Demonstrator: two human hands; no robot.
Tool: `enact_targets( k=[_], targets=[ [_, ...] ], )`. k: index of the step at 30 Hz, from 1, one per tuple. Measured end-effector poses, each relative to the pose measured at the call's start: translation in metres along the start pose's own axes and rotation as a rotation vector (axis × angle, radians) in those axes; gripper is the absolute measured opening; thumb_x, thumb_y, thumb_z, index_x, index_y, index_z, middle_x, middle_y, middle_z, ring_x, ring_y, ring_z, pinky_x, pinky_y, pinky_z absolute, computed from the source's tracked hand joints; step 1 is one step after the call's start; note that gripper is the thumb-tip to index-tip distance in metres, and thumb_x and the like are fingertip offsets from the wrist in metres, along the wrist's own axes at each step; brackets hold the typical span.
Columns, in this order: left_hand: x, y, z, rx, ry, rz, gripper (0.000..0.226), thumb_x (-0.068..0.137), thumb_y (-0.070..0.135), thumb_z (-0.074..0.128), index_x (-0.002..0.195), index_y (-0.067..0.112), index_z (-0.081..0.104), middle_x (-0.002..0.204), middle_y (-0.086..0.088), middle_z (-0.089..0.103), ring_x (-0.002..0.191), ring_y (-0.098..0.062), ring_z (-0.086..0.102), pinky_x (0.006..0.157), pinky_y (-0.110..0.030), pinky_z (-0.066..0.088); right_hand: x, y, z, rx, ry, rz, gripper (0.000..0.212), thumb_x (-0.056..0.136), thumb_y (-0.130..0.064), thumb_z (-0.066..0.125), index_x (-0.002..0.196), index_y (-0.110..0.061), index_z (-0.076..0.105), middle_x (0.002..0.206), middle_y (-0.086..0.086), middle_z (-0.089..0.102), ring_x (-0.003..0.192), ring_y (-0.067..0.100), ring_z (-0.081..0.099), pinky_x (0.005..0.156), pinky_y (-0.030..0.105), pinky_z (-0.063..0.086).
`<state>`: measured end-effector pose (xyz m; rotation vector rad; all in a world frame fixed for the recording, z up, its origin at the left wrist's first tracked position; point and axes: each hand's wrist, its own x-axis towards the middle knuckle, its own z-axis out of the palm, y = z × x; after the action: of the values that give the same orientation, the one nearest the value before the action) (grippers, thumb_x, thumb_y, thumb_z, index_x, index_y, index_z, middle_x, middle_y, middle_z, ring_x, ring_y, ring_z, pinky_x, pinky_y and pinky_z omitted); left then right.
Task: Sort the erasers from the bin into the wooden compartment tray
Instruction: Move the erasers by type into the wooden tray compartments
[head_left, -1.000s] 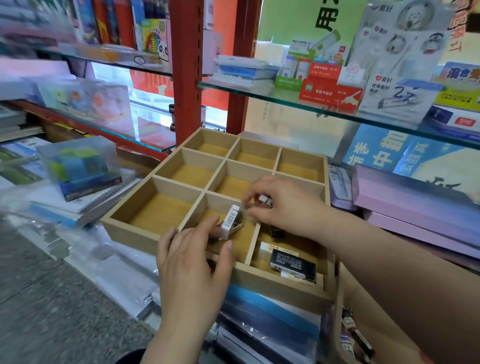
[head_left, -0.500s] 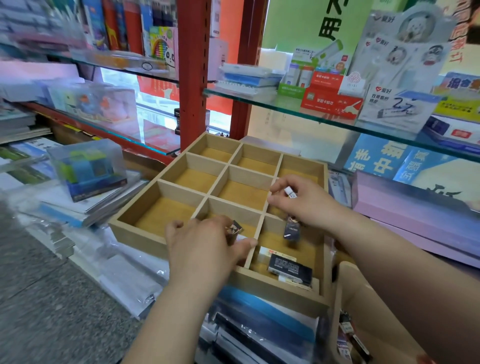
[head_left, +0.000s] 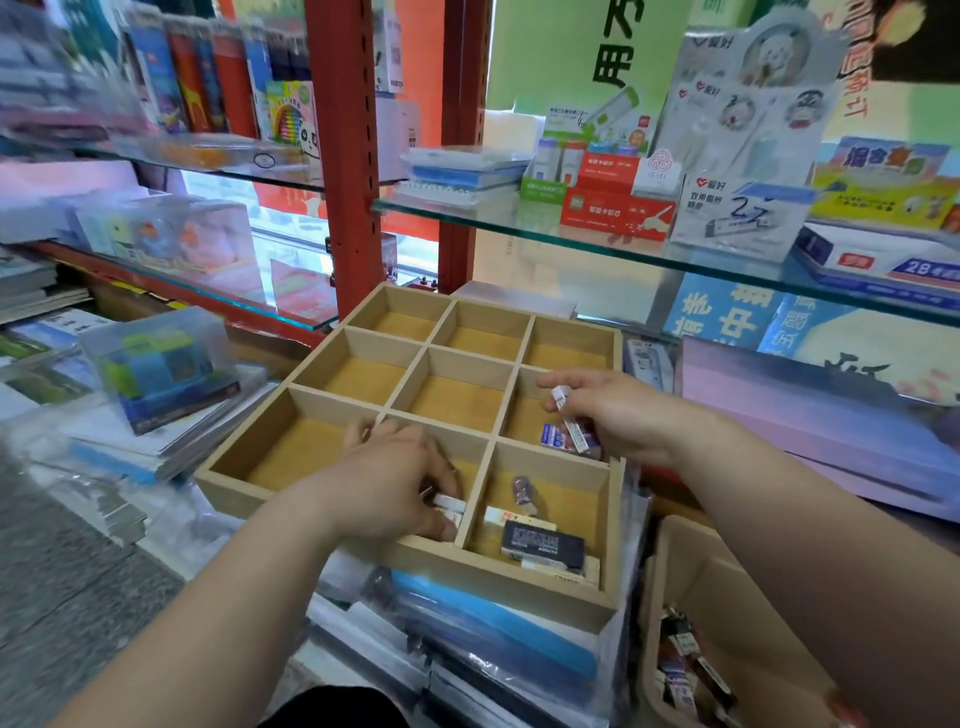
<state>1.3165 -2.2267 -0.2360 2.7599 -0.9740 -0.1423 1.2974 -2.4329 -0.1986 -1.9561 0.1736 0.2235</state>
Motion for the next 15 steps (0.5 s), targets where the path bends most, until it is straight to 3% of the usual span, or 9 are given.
enact_targets(
  k=[4, 9, 11, 12, 14, 15],
  targets=[
    [-0.002, 0.000, -0.003, -0.095, 0.011, 0.033, 0.021, 0.075, 0.039, 0.069, 0.074, 0.042, 0.049, 0.103, 0.019, 0.050, 0.110, -0.003, 0.035, 0.097, -0.025, 0.003, -0.001, 0.005, -0.011, 0.023, 0.044, -0.021, 0.037, 0.085, 0.003, 0.053, 0.120, -0.009, 0.052, 0.082, 0.004, 0.057, 0.068, 0.013, 0.054, 0.062, 0.021, 0.046],
    [-0.006, -0.001, -0.003, -0.225, 0.001, 0.021, 0.023, 0.076, 0.032, 0.071, 0.072, 0.040, 0.050, 0.093, 0.018, 0.060, 0.097, 0.004, 0.050, 0.108, -0.029, -0.003, 0.001, 0.003, -0.014, -0.011, 0.158, -0.028, 0.025, 0.082, -0.001, 0.061, 0.106, -0.008, 0.060, 0.074, 0.004, 0.060, 0.061, 0.012, 0.055, 0.049, 0.016, 0.047],
    [-0.008, -0.002, -0.004, -0.332, 0.020, 0.024, 0.024, 0.075, 0.026, 0.073, 0.072, 0.039, 0.053, 0.088, 0.017, 0.061, 0.091, 0.012, 0.048, 0.107, -0.028, 0.007, 0.004, 0.003, -0.015, -0.090, 0.201, -0.063, 0.022, 0.082, -0.004, 0.061, 0.102, -0.012, 0.063, 0.077, 0.001, 0.061, 0.067, 0.011, 0.056, 0.059, 0.018, 0.049],
    [-0.008, -0.002, -0.005, -0.420, 0.049, 0.024, 0.025, 0.073, 0.021, 0.074, 0.072, 0.037, 0.055, 0.085, 0.015, 0.062, 0.088, 0.011, 0.050, 0.104, -0.028, 0.019, 0.005, 0.003, -0.015, -0.130, 0.219, -0.090, 0.021, 0.082, -0.004, 0.061, 0.102, -0.012, 0.063, 0.077, -0.001, 0.060, 0.069, 0.011, 0.056, 0.063, 0.020, 0.048],
    [-0.009, -0.003, -0.009, -0.606, 0.128, 0.011, 0.025, 0.072, 0.007, 0.075, 0.072, 0.028, 0.060, 0.081, 0.006, 0.064, 0.079, -0.001, 0.057, 0.084, -0.020, 0.043, 0.006, 0.001, -0.015, -0.186, 0.246, -0.150, 0.021, 0.084, -0.003, 0.058, 0.103, -0.011, 0.062, 0.075, -0.003, 0.059, 0.072, 0.012, 0.056, 0.069, 0.021, 0.045],
    [-0.010, -0.004, -0.011, -0.669, 0.174, 0.002, 0.025, 0.073, 0.002, 0.073, 0.072, 0.024, 0.060, 0.081, 0.002, 0.065, 0.074, -0.003, 0.060, 0.072, -0.013, 0.046, 0.006, -0.001, -0.016, -0.223, 0.252, -0.183, 0.020, 0.085, -0.004, 0.057, 0.102, -0.011, 0.062, 0.075, -0.003, 0.058, 0.076, 0.012, 0.056, 0.071, 0.019, 0.044]
  ],
)
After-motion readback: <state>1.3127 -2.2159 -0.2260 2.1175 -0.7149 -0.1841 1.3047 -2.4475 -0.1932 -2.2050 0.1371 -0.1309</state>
